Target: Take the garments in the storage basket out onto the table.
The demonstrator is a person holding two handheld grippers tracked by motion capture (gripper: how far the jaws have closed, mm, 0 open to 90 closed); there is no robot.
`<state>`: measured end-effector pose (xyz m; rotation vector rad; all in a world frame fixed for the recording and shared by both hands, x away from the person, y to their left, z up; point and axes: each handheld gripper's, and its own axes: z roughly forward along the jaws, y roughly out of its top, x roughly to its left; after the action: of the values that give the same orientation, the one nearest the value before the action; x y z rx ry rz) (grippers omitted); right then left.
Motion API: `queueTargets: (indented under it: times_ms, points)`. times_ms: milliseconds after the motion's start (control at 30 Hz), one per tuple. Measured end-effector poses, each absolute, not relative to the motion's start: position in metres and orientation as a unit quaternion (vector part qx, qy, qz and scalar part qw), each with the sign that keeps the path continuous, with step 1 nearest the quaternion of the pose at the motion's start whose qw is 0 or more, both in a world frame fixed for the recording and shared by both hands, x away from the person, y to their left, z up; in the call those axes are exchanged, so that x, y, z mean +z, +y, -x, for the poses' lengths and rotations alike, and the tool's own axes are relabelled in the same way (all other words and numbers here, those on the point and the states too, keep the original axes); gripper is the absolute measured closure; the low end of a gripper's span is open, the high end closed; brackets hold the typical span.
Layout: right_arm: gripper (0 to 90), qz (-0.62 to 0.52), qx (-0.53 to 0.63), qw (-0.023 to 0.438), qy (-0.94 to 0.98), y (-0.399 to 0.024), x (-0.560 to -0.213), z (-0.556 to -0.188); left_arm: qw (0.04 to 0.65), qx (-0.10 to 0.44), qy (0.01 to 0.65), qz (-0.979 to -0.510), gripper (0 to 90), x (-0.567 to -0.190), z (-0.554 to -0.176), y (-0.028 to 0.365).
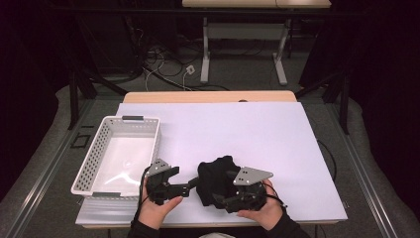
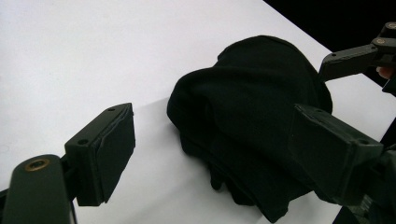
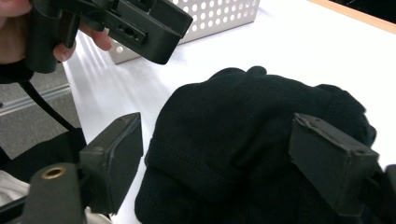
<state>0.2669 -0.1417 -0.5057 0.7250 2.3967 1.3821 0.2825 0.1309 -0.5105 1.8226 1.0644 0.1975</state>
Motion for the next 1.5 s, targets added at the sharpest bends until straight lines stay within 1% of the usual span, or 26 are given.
queueTargets:
  times_ms: [233, 600, 733, 833, 867, 1067, 1133, 1233, 1500]
  points:
    - [27.2, -0.255, 0.471, 0.143, 0.832, -0.133, -0.505, -0.266, 0.490, 0.083, 0.439, -0.749, 15.4, -0.512, -0.283, 0.132]
    - [28.6, -0.236, 0.448, 0.159, 0.848, -0.133, -0.521, -0.262, 0.489, 0.083, 0.437, -0.750, 15.7, -0.513, -0.283, 0.130]
    - [37.3, -0.232, 0.438, 0.175, 0.851, -0.132, -0.527, -0.261, 0.488, 0.084, 0.435, -0.752, 16.0, -0.514, -0.283, 0.130]
    - [46.8, -0.234, 0.438, 0.180, 0.849, -0.134, -0.529, -0.262, 0.486, 0.084, 0.435, -0.753, 16.5, -0.514, -0.283, 0.129]
    - [50.3, -0.233, 0.439, 0.180, 0.849, -0.135, -0.529, -0.263, 0.486, 0.083, 0.434, -0.754, 16.7, -0.515, -0.283, 0.129]
    - [78.2, -0.236, 0.448, 0.166, 0.846, -0.144, -0.526, -0.265, 0.484, 0.080, 0.434, -0.756, 17.1, -0.517, -0.283, 0.128]
    - [83.7, -0.234, 0.449, 0.161, 0.847, -0.145, -0.526, -0.266, 0.483, 0.079, 0.433, -0.757, 17.4, -0.517, -0.283, 0.127]
    - [88.2, -0.229, 0.451, 0.159, 0.848, -0.146, -0.525, -0.265, 0.483, 0.079, 0.433, -0.757, 17.7, -0.517, -0.283, 0.127]
    - [89.7, -0.231, 0.473, 0.151, 0.837, -0.149, -0.514, -0.269, 0.487, 0.081, 0.432, -0.755, 18.3, -0.514, -0.284, 0.129]
